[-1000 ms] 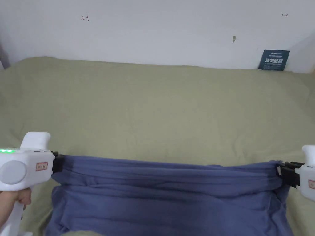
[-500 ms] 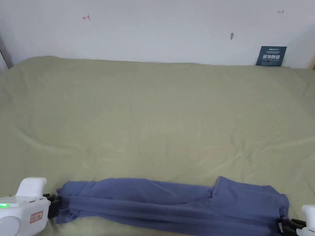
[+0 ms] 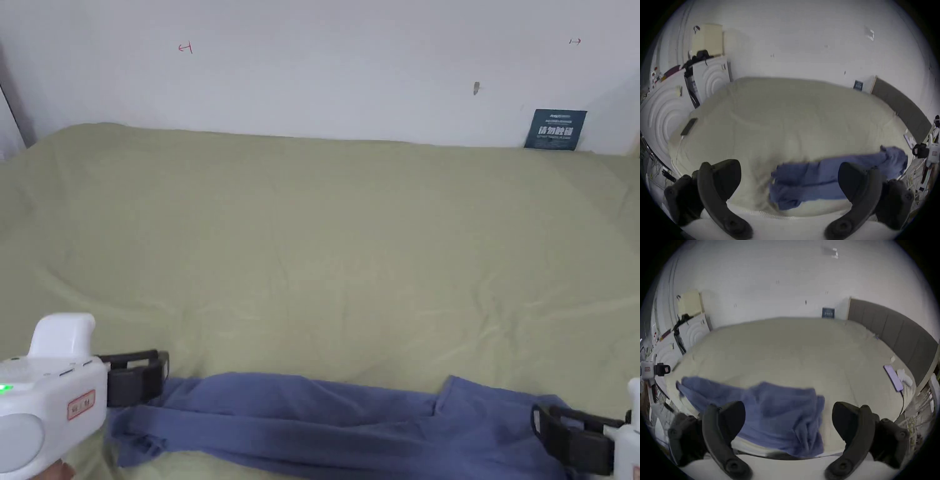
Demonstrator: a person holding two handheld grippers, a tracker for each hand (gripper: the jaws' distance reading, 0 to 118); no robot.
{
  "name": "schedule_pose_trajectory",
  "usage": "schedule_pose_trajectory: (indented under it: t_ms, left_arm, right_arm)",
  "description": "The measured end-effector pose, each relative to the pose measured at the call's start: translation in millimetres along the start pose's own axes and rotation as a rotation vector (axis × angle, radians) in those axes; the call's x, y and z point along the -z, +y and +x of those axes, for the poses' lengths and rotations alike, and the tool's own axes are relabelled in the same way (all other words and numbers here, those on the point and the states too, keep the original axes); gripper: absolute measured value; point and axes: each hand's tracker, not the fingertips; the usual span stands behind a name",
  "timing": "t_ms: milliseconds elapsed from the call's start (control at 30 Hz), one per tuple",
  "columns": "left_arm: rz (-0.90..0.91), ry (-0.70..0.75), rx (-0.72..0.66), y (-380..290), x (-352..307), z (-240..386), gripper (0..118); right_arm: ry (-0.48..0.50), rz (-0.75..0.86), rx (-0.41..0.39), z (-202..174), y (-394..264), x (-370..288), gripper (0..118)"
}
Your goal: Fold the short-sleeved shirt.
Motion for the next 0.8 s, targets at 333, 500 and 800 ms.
schedule_pose_trajectory:
  t_ms: [333,500,800]
  left_arm:
    - [0.204,0.046,-0.027,3.7,-38.6,24.6,0]
    - [0.144,-0.043,-0.101,3.1,-41.5,5.2,0]
    - [-0.348,-0.339,-0.408,2.8,45.6,-84.6,0]
  right_arm:
    - [-0.058,0.299,-0.015,-69.2,-1.1,-25.7,0]
    - [-0.098,0.334,-0.055,-83.8,-2.7,-32.9,0]
    - [-0.114,0.364,-0.084,-95.2,-8.1,-35.1,0]
